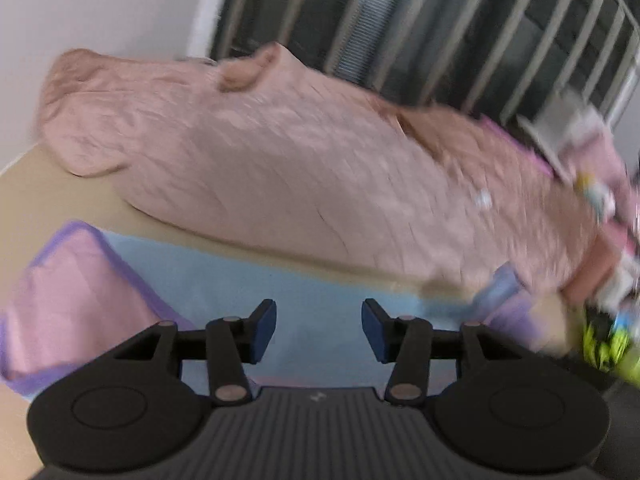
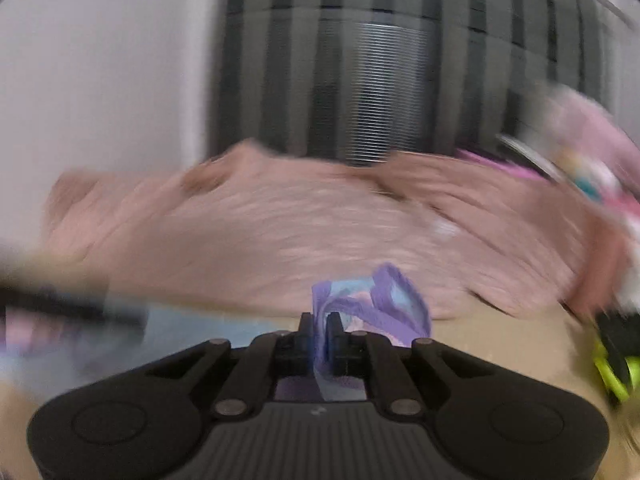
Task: Fold clothes
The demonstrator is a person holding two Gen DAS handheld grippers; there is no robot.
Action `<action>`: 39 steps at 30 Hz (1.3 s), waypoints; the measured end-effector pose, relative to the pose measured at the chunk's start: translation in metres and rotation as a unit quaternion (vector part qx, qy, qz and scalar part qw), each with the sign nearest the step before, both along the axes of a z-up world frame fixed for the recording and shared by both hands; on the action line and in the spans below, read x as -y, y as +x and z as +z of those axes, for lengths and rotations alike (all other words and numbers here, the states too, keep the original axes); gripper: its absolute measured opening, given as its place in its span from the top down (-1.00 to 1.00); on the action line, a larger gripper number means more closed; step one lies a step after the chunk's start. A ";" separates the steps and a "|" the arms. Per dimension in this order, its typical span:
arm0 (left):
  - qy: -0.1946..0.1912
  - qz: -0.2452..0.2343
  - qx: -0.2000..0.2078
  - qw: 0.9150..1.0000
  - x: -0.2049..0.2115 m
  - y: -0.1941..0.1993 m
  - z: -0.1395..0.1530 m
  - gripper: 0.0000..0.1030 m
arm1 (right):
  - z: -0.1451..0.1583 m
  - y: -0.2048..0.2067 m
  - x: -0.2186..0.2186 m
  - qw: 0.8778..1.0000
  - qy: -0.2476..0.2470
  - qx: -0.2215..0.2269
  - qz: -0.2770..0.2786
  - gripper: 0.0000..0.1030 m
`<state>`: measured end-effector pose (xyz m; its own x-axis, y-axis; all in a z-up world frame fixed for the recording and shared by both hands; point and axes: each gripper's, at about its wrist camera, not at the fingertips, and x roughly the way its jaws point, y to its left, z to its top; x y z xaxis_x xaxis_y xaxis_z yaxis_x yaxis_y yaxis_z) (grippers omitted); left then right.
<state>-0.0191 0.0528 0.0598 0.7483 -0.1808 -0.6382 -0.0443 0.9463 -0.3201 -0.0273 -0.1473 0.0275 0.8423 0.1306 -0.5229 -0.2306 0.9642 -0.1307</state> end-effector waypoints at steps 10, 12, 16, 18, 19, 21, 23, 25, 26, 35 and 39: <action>-0.020 -0.145 0.002 0.989 0.060 0.041 0.013 -0.06 | 0.011 -0.058 -0.001 0.999 0.020 0.017 0.037 0.01; -0.030 -0.184 -0.021 0.982 0.083 0.051 0.006 -0.06 | 0.018 -0.068 0.015 0.998 0.035 0.040 0.013 0.01; -0.017 -0.186 -0.058 0.981 0.104 0.049 -0.013 0.97 | 0.009 -0.055 0.042 0.999 0.045 0.011 -0.016 0.02; -0.079 -0.163 -0.059 0.982 0.091 0.040 -0.016 0.97 | 0.001 -0.044 0.051 0.998 0.051 -0.005 -0.021 0.11; -0.097 -0.156 -0.055 0.981 0.084 0.034 -0.015 0.97 | -0.003 -0.040 0.054 0.998 0.052 -0.008 -0.017 0.20; -0.088 -0.136 -0.050 0.985 0.077 0.021 -0.012 0.98 | -0.010 -0.031 0.056 0.998 0.053 -0.020 -0.005 0.54; -0.091 -0.114 -0.053 0.988 0.067 0.012 -0.011 0.98 | -0.016 -0.023 0.058 0.997 0.068 -0.043 0.014 0.92; -0.092 -0.093 -0.063 0.989 0.059 0.005 -0.017 0.98 | -0.015 -0.023 0.060 0.994 0.092 -0.054 0.033 0.96; -0.090 -0.084 -0.071 0.990 0.056 0.002 -0.021 0.98 | -0.014 -0.025 0.059 0.993 0.088 -0.056 0.048 0.97; -0.071 -0.023 -0.063 0.995 0.049 -0.035 -0.026 0.24 | 0.018 -0.019 0.088 0.987 0.125 -0.073 0.068 0.52; -0.071 -0.005 -0.043 0.997 0.047 -0.053 -0.017 0.24 | 0.000 0.034 0.096 0.972 0.175 -0.142 0.057 0.46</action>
<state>-0.0719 0.0060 0.0428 0.6901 -0.2806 -0.6671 -0.0689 0.8921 -0.4465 0.0064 -0.2431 0.0277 0.6392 0.4273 -0.6393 -0.3180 0.9039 0.2862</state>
